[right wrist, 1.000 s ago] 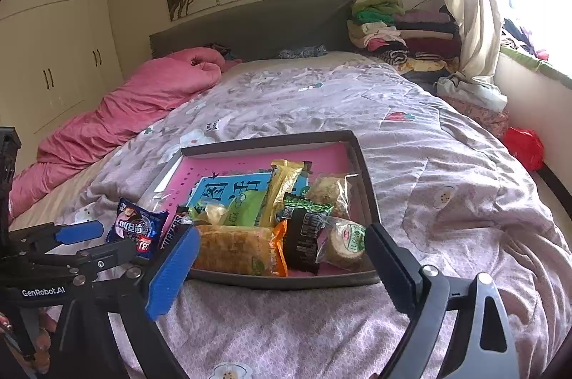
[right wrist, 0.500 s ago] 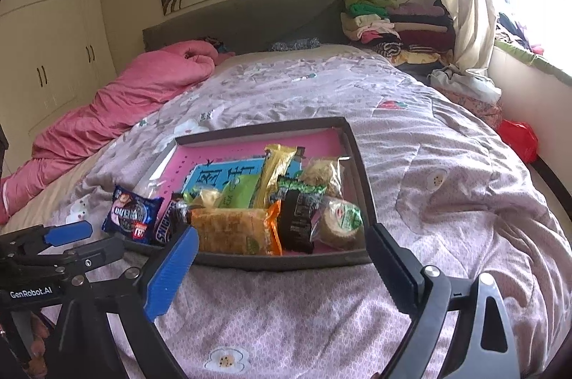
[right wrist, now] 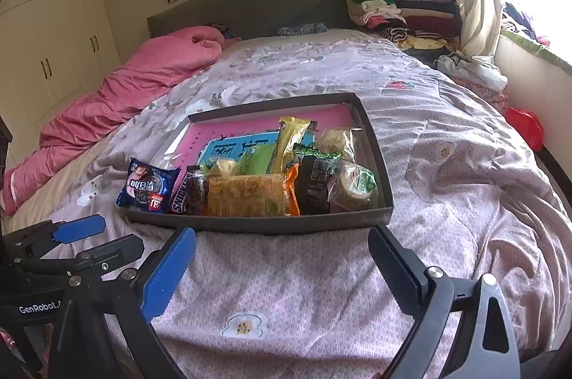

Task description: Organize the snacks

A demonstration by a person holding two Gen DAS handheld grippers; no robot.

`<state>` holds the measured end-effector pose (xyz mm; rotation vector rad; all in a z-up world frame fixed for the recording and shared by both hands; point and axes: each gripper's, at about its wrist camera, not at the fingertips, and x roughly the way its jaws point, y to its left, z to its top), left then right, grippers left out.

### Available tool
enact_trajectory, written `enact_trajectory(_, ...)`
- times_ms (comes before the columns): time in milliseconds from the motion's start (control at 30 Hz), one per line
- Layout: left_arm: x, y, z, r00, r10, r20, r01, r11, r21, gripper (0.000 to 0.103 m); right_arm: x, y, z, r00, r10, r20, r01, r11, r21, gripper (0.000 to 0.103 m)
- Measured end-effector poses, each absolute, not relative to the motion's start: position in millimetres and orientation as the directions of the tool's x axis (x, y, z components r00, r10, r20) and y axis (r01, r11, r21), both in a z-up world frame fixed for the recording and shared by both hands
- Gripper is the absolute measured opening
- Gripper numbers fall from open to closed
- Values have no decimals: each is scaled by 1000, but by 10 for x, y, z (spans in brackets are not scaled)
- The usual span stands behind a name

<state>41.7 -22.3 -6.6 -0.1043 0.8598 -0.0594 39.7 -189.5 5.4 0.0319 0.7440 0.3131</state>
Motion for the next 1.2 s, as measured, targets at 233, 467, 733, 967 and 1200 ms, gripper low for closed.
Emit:
enact_trajectory(233, 371, -211, -55, 651, -95, -753, 4, 993, -121, 78, 321, -1883, 72, 699, 273, -661, -264, 957, 117, 99)
enact_trajectory(467, 332, -202, -30, 654, -95, -751, 4, 992, -123, 78, 256, -1883, 73, 694, 259, -671, -259, 960, 103, 99)
enact_trajectory(733, 269, -170, 24, 663, -90, -744, -5, 992, -124, 78, 194, -1892, 119, 704, 264, -659, -259, 960, 107, 99)
enact_trajectory(967, 201, -138, 64, 665, -85, -742, -13, 992, -125, 78, 68, -1870, 205, 719, 272, -639, -272, 957, 102, 100)
enact_trajectory(1200, 83, -144, 99, 659, -87, -747, -15, 992, -128, 78, -25, -1876, 234, 711, 282, -645, -265, 956, 125, 100)
